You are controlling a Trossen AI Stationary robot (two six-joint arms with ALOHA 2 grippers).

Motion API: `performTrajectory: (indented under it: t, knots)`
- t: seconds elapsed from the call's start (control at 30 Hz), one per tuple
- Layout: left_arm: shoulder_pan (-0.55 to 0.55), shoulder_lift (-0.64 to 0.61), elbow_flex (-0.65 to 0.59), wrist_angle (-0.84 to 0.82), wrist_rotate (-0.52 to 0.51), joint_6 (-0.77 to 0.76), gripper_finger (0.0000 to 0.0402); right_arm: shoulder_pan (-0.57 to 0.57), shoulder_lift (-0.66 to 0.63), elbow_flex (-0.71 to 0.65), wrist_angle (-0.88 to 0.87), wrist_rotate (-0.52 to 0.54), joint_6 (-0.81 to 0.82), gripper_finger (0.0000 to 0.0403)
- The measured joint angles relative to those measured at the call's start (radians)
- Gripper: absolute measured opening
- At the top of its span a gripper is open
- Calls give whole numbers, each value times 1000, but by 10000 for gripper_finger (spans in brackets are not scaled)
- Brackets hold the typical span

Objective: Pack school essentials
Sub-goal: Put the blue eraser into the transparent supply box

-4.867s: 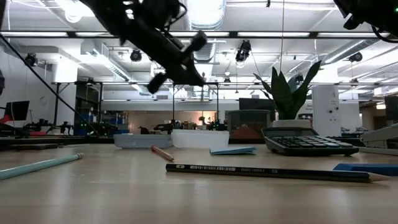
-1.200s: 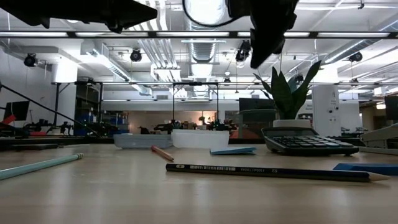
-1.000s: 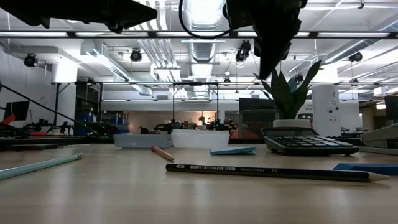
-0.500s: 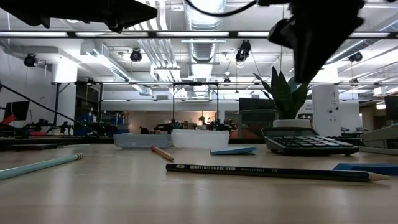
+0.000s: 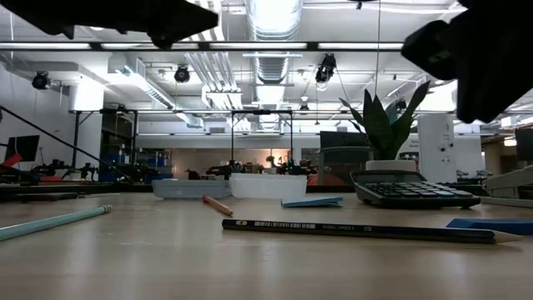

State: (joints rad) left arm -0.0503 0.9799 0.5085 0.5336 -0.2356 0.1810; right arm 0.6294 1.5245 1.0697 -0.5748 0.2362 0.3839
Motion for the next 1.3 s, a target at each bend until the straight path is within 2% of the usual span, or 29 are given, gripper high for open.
performTrajectory:
  t: [0.2,0.3,0.4,0.53,0.7,0.83,1.03,1.3]
  knots:
    - [-99,251,156,11,11,-45,36,49,-112,-93,4,49,77,43]
    - [-149,401,265,8,10,-61,17,96,-151,-132,10,119,95,43]
    - [-187,541,367,9,11,-96,3,144,-164,-157,15,200,107,43]
    - [-222,714,490,5,10,-181,1,180,-154,-179,44,257,140,43]
    - [-267,901,621,8,9,-258,0,219,-131,-211,166,332,140,43]
    - [-315,1023,701,2,9,-306,0,246,-119,-222,229,370,158,43]
    - [-353,1187,833,1,-1,-360,0,250,-101,-224,231,369,299,43]
    - [-351,1278,890,-2,-6,-444,0,257,-100,-224,244,359,331,56]
